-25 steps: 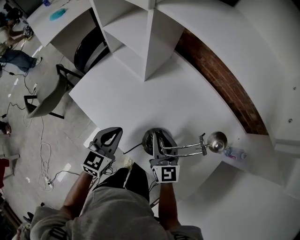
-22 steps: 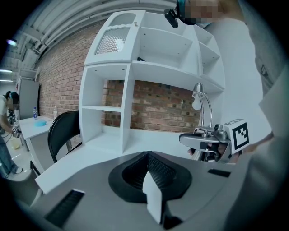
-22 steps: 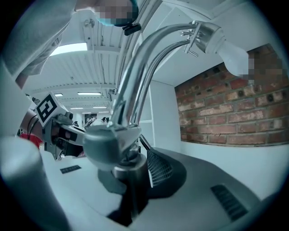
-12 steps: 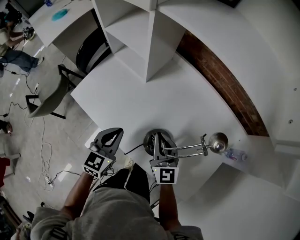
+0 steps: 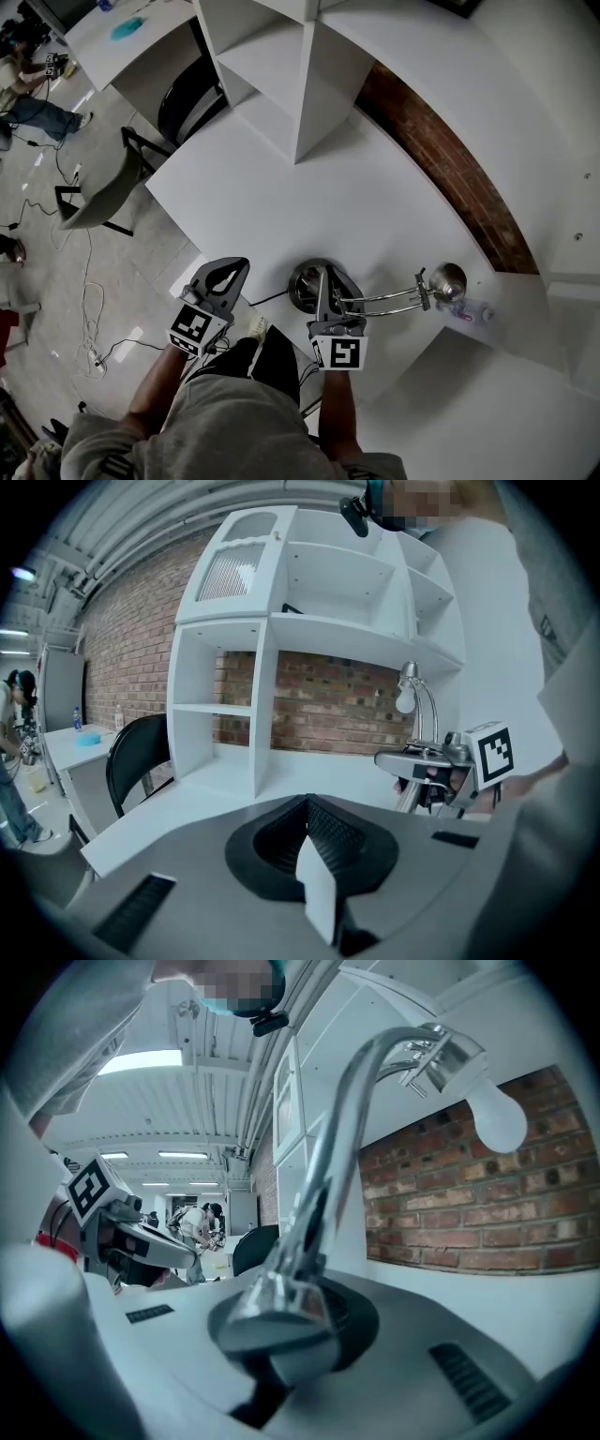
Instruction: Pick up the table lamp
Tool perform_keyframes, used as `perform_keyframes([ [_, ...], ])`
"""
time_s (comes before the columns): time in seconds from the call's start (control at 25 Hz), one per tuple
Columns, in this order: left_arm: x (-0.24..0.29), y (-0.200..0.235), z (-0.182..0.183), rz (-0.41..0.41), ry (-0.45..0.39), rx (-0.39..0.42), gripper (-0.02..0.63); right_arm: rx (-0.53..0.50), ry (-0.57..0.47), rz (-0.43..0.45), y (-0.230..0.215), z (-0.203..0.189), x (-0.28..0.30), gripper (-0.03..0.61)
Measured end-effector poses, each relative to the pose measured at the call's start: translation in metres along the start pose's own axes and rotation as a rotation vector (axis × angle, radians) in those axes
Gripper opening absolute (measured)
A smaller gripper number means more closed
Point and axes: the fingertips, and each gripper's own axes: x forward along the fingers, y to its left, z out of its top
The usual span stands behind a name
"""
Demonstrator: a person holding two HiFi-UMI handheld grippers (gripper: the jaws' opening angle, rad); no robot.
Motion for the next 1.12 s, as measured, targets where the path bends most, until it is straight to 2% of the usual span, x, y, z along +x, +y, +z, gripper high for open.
perform_keyframes([
  [0.2, -0.007, -0.004, 0.003, 0.010, -0.007, 0.008, 0.003, 0.009, -0.028, 0.006, 0.000, 0.011, -0.007, 0.020],
  [0.4, -0.018, -0.012, 0.011, 0.017, -0.029, 0.016, 0.003, 0.034, -0.095, 0.029, 0.006, 0.042, -0.013, 0.020],
  [0.64, -0.028, -0.017, 0.021, 0.023, -0.061, 0.019, 0.003, -0.005, -0.077, 0.057, 0.018, 0.052, -0.019, 0.019],
  [1.12, -0.053, -0.042, 0.042, -0.006, -0.123, 0.042, 0.003, -0.008, -0.093, 0.051, 0.024, 0.097, -0.060, 0.018],
])
